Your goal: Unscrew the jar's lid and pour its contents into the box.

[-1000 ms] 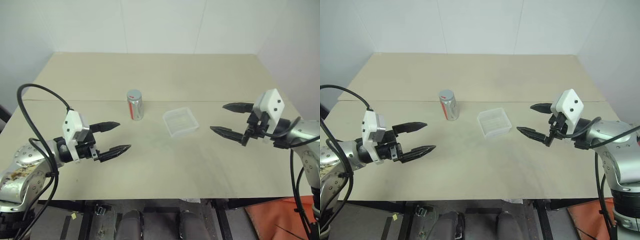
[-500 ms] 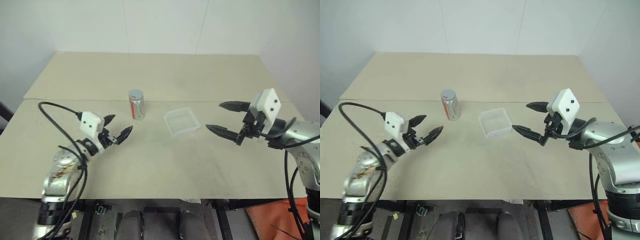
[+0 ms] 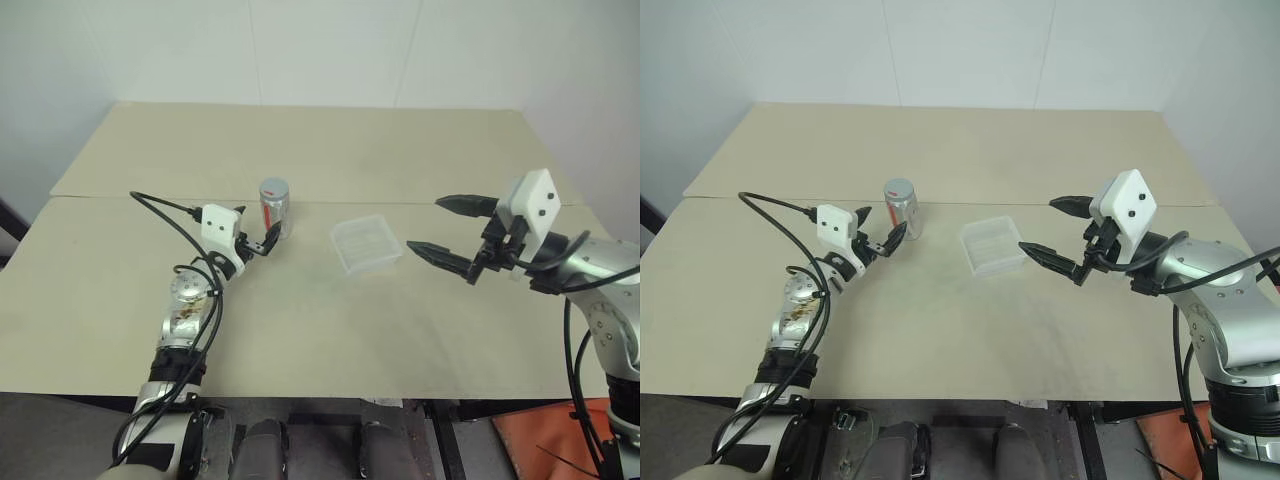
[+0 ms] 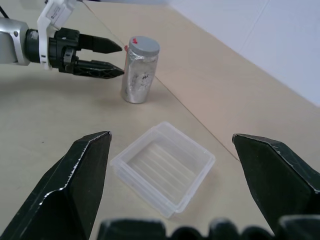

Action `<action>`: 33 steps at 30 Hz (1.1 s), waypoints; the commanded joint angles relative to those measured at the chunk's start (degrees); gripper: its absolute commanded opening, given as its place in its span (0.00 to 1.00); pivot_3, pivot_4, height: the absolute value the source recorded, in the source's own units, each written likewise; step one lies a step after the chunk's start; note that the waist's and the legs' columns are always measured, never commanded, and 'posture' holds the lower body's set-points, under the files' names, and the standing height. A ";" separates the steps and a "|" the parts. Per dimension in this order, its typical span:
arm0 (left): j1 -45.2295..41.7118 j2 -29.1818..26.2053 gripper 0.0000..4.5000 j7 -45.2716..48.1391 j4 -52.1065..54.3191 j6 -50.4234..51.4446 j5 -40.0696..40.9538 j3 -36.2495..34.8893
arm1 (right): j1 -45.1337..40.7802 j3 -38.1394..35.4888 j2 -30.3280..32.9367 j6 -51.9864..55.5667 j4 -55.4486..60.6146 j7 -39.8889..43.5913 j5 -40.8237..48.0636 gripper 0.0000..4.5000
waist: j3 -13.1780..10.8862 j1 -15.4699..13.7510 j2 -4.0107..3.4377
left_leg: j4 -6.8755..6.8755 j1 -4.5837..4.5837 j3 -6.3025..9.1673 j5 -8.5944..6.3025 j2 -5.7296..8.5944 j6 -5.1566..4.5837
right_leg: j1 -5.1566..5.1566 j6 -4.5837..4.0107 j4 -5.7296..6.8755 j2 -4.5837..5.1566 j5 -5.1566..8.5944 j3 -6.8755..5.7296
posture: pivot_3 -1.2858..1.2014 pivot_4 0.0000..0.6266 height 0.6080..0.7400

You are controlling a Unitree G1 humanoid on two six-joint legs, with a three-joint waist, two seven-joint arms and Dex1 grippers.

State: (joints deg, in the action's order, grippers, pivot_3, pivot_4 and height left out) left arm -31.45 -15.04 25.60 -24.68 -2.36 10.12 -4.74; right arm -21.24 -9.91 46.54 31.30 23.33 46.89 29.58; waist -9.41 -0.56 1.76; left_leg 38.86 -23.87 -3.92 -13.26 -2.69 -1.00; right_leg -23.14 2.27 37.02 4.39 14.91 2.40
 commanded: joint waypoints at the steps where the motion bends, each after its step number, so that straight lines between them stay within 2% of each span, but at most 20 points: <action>1: -3.33 0.60 0.99 -0.65 -3.56 -3.91 -1.39 0.26 | 0.05 -2.48 0.31 0.42 2.71 -1.08 1.27 1.00 | 0.00 -0.03 0.00 | 0.00 0.00 0.00 0.00 0.00 0.00 | 0.00 0.00 0.00 0.00 0.00 0.00 | 0.52 0.24 1.00; 14: -14.10 3.02 0.99 -3.02 -23.26 -12.58 -4.13 -0.07 | 0.92 -2.90 0.81 0.77 3.86 -1.51 2.19 1.00 | -0.02 -0.03 0.03 | 0.01 -0.04 0.01 0.00 0.03 0.00 | 0.00 0.02 -0.01 0.00 -0.01 -0.03 | 0.52 0.24 1.00; 17: -15.97 2.91 0.87 -4.30 -26.62 -14.74 -4.98 -0.06 | 1.49 -3.38 0.92 1.03 4.49 -1.47 2.48 1.00 | -0.02 -0.06 0.03 | 0.01 -0.07 0.01 0.00 0.04 0.00 | -0.03 0.02 -0.02 0.00 -0.01 -0.04 | 0.52 0.24 1.00; 22: -16.78 3.11 0.50 -4.41 -29.35 -16.46 -5.81 0.26 | 2.08 -3.78 0.90 1.50 5.23 -1.83 2.88 1.00 | -0.02 -0.04 0.03 | 0.02 -0.11 0.03 0.00 0.05 0.00 | -0.03 0.03 -0.03 0.01 -0.01 -0.05 | 0.52 0.24 1.00; 23: -16.37 3.14 0.43 -4.16 -29.09 -16.48 -5.97 0.43 | 2.10 -3.81 0.83 1.54 5.35 -1.86 3.01 1.00 | -0.02 -0.02 0.03 | 0.03 -0.11 0.03 0.00 0.05 0.00 | -0.03 0.03 -0.02 0.01 -0.01 -0.06 | 0.52 0.24 1.00; 26: -15.00 2.67 0.43 -3.25 -27.40 -15.94 -6.20 0.83 | 2.12 -3.70 0.64 1.71 5.83 -1.85 3.45 1.00 | -0.02 0.00 0.03 | 0.04 -0.10 0.04 0.00 0.05 0.00 | -0.03 0.03 -0.01 0.00 -0.01 -0.07 | 0.52 0.24 1.00; 29: -12.93 0.68 0.43 1.35 -20.76 -12.31 -4.53 1.04 | 1.84 -3.04 0.58 1.81 6.41 -1.44 4.14 1.00 | -0.02 0.27 0.03 | 0.02 -0.12 0.03 0.00 0.05 0.00 | -0.06 0.03 -0.02 0.00 -0.01 -0.06 | 0.52 0.24 1.00; 33: -8.97 -6.24 0.43 13.06 -4.58 0.03 0.39 1.51 | -0.55 -1.43 -0.56 1.80 6.05 -1.19 5.42 1.00 | -0.02 0.91 0.03 | 0.03 -0.19 0.03 0.01 0.01 0.02 | -0.12 0.03 0.02 -0.02 -0.01 -0.06 | 0.52 0.24 1.00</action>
State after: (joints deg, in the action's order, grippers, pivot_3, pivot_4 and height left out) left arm -40.01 -18.49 33.62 -37.58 -7.28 7.42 -2.92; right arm -20.02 -11.17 46.14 33.03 28.04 45.63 33.78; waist -9.43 0.35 1.80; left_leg 38.89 -24.06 -3.88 -13.25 -2.71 -0.98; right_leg -23.28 2.30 37.05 4.35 14.90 2.35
